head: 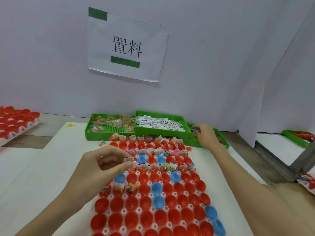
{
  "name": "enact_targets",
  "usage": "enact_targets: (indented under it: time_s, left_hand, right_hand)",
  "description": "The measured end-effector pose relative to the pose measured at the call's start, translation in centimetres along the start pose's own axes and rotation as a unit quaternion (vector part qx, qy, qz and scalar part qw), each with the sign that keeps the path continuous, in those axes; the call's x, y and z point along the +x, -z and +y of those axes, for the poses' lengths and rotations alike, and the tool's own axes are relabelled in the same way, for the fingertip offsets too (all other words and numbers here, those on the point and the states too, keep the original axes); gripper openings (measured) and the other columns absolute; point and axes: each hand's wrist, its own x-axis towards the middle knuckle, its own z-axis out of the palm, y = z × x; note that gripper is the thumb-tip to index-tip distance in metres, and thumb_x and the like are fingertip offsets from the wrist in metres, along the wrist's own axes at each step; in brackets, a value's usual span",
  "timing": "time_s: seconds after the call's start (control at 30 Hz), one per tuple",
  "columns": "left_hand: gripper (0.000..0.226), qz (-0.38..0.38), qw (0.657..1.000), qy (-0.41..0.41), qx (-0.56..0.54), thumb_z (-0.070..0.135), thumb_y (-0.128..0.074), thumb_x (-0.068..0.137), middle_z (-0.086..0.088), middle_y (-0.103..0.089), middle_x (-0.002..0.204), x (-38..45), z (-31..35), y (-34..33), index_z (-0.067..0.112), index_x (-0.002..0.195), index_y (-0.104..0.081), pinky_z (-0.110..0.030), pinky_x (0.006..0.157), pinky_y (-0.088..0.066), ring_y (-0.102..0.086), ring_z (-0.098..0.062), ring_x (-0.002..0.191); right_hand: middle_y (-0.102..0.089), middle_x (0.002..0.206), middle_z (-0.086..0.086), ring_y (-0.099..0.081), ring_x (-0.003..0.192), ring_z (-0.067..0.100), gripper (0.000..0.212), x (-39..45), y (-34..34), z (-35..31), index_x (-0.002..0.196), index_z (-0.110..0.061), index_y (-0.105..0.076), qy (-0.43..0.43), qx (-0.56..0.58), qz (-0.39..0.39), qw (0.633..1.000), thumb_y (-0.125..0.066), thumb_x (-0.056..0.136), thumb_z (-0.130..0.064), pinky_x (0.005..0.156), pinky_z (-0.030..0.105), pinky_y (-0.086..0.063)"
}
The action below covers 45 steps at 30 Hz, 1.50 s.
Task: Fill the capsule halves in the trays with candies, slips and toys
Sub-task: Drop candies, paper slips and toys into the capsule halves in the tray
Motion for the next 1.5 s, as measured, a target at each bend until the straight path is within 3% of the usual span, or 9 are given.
enact_targets:
  time_s: [0.1,0.23,0.4,0.67,0.77,1.03,1.23,1.37,1.5]
  left_hand:
    - [0.02,0.007,1.0,-0.006,0.006,0.028,-0.088,0.068,0.001,-0.079,0.088,0.1,-0.1,0.0,0.03,0.087,-0.08,-0.016,0.073,-0.059,-0.076,-0.013,0.079]
    - [0.02,0.001,1.0,-0.004,0.012,0.029,-0.087,0.068,0.001,-0.079,0.088,0.3,-0.3,0.1,0.03,0.087,-0.08,-0.015,0.073,-0.058,-0.075,-0.012,0.079]
    - [0.019,-0.016,1.0,-0.012,0.016,0.028,-0.087,0.07,0.0,-0.078,0.089,0.1,-0.4,-0.2,0.029,0.088,-0.081,-0.015,0.073,-0.058,-0.075,-0.014,0.08]
    - [0.02,-0.01,1.0,-0.013,0.012,0.029,-0.087,0.068,-0.001,-0.079,0.087,0.2,-0.1,-0.1,0.029,0.087,-0.08,-0.017,0.074,-0.059,-0.076,-0.015,0.08]
    - [0.02,-0.007,1.0,-0.012,0.004,0.027,-0.087,0.069,-0.001,-0.079,0.086,0.2,0.0,0.2,0.028,0.088,-0.081,-0.017,0.074,-0.059,-0.076,-0.015,0.08]
    - [0.018,-0.003,1.0,-0.008,-0.002,0.021,-0.088,0.071,-0.002,-0.079,0.086,0.2,0.2,0.2,0.027,0.086,-0.081,-0.017,0.074,-0.059,-0.076,-0.015,0.08]
    - [0.018,-0.007,1.0,-0.007,-0.003,0.02,-0.088,0.07,-0.003,-0.079,0.087,0.1,0.3,0.0,0.027,0.085,-0.081,-0.016,0.073,-0.059,-0.076,-0.015,0.08]
    - [0.017,-0.006,1.0,-0.008,0.005,0.02,-0.088,0.071,-0.003,-0.079,0.087,0.0,0.2,0.1,0.028,0.085,-0.081,-0.017,0.074,-0.059,-0.076,-0.016,0.081]
    - [0.018,-0.002,1.0,-0.006,0.012,0.021,-0.088,0.071,-0.001,-0.079,0.087,0.1,0.2,0.1,0.031,0.084,-0.081,-0.017,0.073,-0.059,-0.076,-0.014,0.08]
  right_hand:
    - [-0.067,0.133,0.007,-0.06,0.127,0.027,0.037,1.5,-0.8,1.3,0.13,-0.009,-0.069,0.023,-0.021,-0.109,0.994,-0.057,0.098,0.007,0.105,0.033,-0.047]
    - [-0.073,0.095,-0.006,-0.068,0.094,0.015,0.026,2.8,-0.4,1.2,0.115,-0.017,-0.078,0.022,0.014,-0.15,0.988,-0.077,0.09,-0.011,0.081,0.022,-0.046]
    - [-0.074,0.112,0.012,-0.066,0.098,0.024,0.026,3.6,-1.4,1.2,0.117,-0.007,-0.073,0.0,-0.027,-0.112,0.993,-0.074,0.091,-0.005,0.091,0.035,-0.054]
    - [-0.059,0.113,0.012,-0.059,0.097,0.025,0.028,2.9,-1.8,1.4,0.124,-0.006,-0.059,-0.06,0.013,-0.075,0.995,-0.061,0.097,0.001,0.079,0.036,-0.048]
    - [-0.063,0.104,0.012,-0.06,0.089,0.024,0.02,2.8,-2.1,1.4,0.117,-0.003,-0.066,-0.071,0.031,-0.042,0.996,-0.064,0.097,-0.004,0.079,0.035,-0.049]
    - [-0.076,0.102,0.016,-0.07,0.097,0.025,0.017,1.2,-1.7,2.5,0.107,-0.003,-0.077,-0.082,0.117,0.074,0.987,-0.074,0.092,-0.01,0.094,0.035,-0.054]
    - [-0.077,0.106,0.013,-0.067,0.093,0.019,0.022,0.1,-1.6,2.9,0.111,-0.005,-0.078,-0.107,0.193,0.095,0.971,-0.073,0.094,-0.019,0.087,0.029,-0.05]
    - [-0.077,0.105,0.012,-0.063,0.093,0.014,0.018,-0.4,-1.8,3.0,0.107,-0.005,-0.079,-0.131,0.227,0.12,0.958,-0.074,0.092,-0.013,0.083,0.026,-0.045]
    - [-0.078,0.094,0.013,-0.075,0.091,0.024,0.014,-0.7,-1.7,2.7,0.1,-0.005,-0.08,-0.151,0.29,0.143,0.934,-0.079,0.086,-0.008,0.087,0.036,-0.059]
